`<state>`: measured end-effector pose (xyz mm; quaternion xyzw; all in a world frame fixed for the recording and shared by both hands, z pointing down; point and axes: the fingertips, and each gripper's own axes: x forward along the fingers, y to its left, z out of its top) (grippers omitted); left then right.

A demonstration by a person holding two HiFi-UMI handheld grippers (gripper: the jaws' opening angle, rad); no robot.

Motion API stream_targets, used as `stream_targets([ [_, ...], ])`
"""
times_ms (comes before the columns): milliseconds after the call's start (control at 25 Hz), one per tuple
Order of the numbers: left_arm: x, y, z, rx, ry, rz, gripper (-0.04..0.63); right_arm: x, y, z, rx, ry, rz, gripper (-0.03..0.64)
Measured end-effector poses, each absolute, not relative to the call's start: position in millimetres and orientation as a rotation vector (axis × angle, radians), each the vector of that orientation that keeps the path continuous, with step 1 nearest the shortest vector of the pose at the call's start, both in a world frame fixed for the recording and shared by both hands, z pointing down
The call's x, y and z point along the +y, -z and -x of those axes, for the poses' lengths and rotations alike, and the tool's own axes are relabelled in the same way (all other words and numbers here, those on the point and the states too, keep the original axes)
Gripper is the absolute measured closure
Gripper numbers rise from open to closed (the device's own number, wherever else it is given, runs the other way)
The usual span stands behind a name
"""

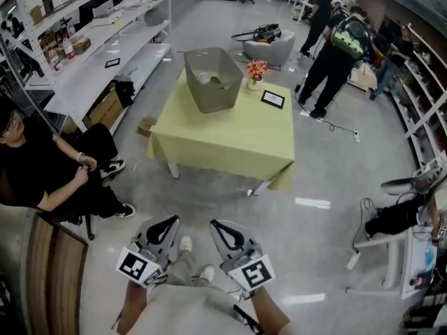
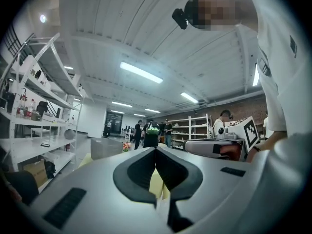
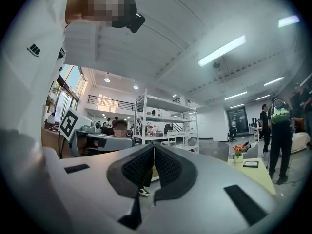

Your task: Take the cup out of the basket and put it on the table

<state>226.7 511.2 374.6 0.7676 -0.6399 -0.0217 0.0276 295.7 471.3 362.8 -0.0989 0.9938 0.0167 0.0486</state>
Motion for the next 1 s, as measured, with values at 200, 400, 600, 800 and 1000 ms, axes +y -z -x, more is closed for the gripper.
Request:
stream_targets([
  [200,487,-380,-208,-1.960,0.053,-2.385,0.586,444,-372,-277,3.050,-0.051,0.324,0.607],
  [400,460,-389,-179,-1.931,0.037,-2.406,0.586,414,-376,-251,3.063,-0.040,0.362,0.607],
  [600,432,-390,-152,-1.899,0.046,-2.426,0.586,387,-378,-224,3.074,-0.044,0.397,0.607],
  [800,410,-395,-123,-1.867,0.035,-2.440,0.586,365,-382,-198,3.091,-0.046,0.442,0.607],
  [1000,392,-393,-108,-1.846,0.041,-2.466,0.586,350,-380,-186,3.084,-0.056,0.485,0.607],
])
